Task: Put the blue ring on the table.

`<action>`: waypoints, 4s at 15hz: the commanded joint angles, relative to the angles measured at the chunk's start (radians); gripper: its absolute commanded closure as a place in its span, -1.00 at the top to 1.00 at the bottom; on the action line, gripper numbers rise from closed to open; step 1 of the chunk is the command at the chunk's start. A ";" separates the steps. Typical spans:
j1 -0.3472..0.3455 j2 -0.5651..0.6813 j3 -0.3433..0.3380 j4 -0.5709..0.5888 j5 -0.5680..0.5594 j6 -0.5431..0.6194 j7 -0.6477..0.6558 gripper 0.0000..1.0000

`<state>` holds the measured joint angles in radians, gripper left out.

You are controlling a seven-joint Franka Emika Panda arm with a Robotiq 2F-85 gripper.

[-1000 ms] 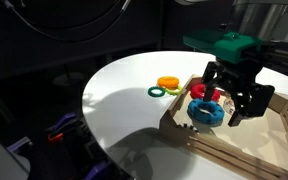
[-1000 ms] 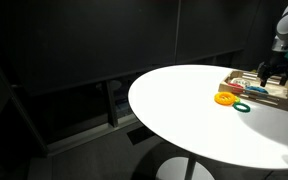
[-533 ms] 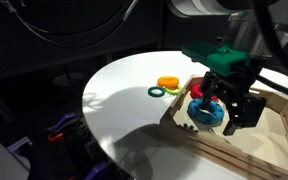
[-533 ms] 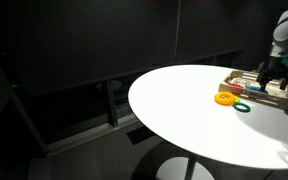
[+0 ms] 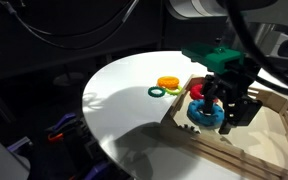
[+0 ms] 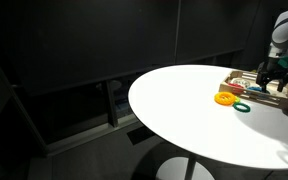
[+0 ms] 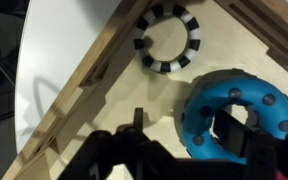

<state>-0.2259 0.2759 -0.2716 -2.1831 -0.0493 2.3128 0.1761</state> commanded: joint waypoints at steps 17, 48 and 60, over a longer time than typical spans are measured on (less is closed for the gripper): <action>0.001 -0.036 -0.011 0.017 -0.013 -0.045 0.043 -0.18; -0.010 0.022 0.015 0.033 0.048 0.027 0.017 1.00; -0.009 0.038 0.022 0.042 0.094 0.043 0.014 -0.71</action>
<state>-0.2254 0.3130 -0.2607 -2.1622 0.0162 2.3631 0.2127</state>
